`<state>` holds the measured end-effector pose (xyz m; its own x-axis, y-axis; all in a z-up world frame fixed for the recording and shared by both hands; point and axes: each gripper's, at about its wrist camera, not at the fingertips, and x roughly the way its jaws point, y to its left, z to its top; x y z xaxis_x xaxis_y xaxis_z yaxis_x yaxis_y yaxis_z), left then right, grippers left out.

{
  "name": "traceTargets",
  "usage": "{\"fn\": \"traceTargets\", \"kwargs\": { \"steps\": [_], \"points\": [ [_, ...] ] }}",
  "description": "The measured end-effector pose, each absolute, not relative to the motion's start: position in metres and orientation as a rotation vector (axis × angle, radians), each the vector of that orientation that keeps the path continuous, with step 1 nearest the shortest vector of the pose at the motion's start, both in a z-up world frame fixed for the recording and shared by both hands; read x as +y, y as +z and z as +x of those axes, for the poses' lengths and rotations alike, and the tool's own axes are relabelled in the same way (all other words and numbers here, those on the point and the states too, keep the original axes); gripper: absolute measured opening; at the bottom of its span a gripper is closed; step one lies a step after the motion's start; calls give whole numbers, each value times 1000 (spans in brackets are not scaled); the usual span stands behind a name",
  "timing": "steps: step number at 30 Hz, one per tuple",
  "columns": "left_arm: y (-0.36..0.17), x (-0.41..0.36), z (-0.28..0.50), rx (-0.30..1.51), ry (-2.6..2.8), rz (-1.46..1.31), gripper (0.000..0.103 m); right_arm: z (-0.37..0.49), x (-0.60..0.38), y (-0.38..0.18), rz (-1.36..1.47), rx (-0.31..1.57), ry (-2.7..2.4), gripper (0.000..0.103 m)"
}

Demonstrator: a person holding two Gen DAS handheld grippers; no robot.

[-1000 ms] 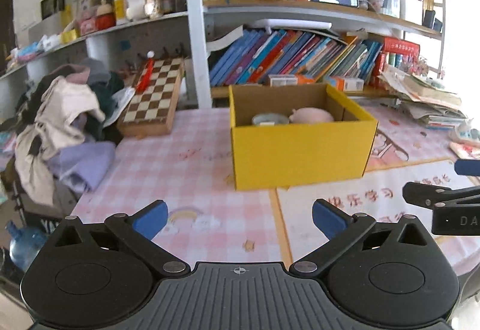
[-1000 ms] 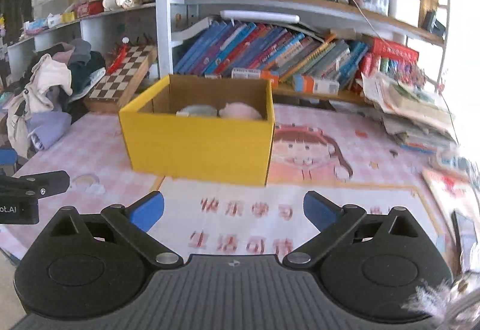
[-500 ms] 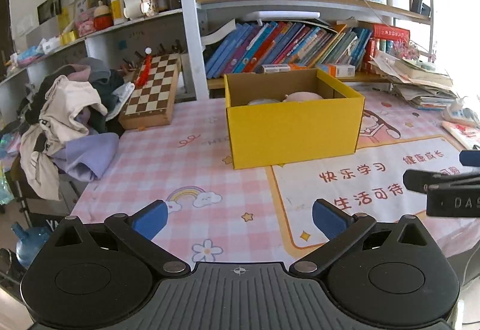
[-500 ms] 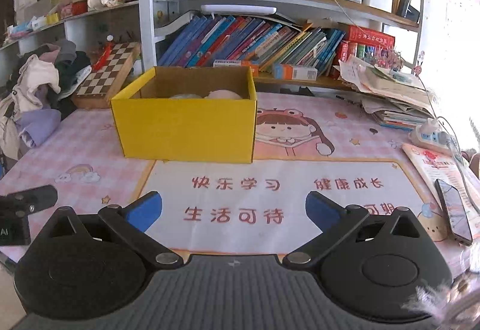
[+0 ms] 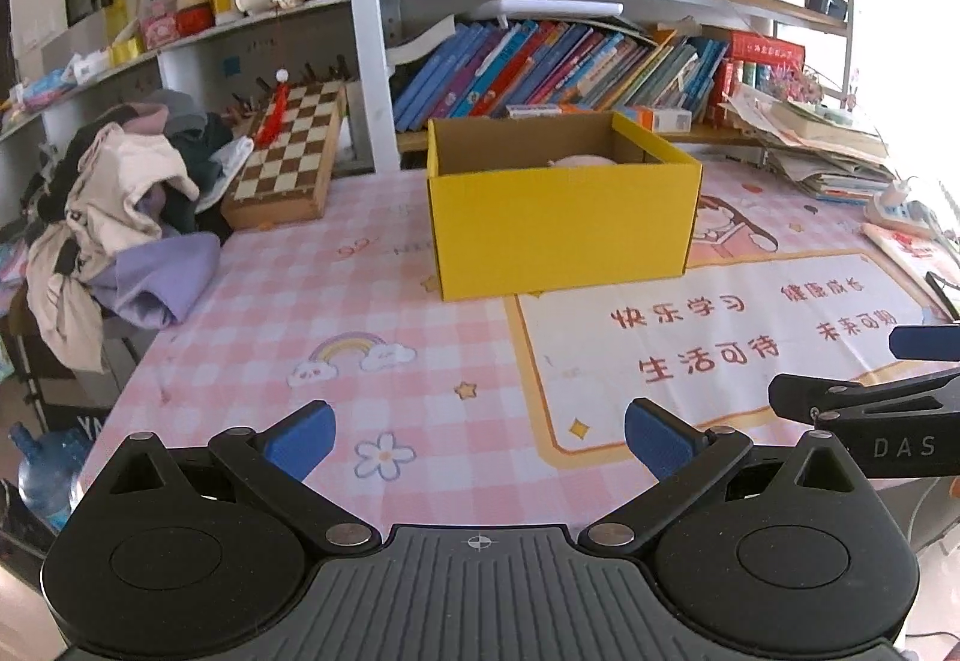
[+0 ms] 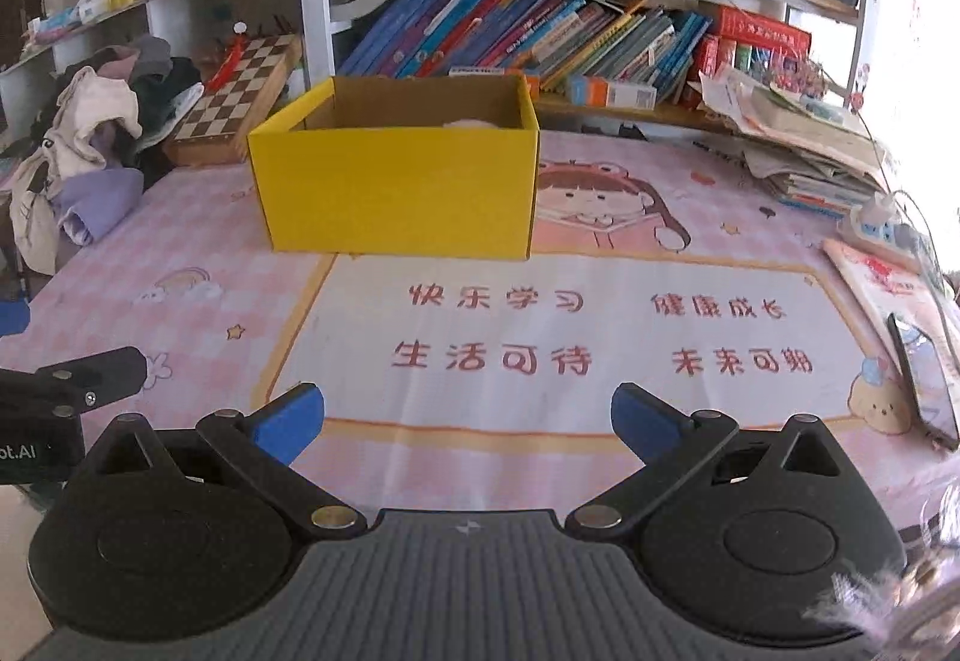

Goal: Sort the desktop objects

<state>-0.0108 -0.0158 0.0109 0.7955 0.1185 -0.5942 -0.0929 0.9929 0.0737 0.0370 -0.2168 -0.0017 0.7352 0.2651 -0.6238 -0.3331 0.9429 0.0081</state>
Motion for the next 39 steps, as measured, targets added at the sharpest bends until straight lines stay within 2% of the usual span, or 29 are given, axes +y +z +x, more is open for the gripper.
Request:
{"fn": "traceTargets", "kwargs": {
  "steps": [39],
  "points": [
    [1,-28,-9,717,95,51,103,37,-215,-11,-136,751,332,103]
  ]
}}
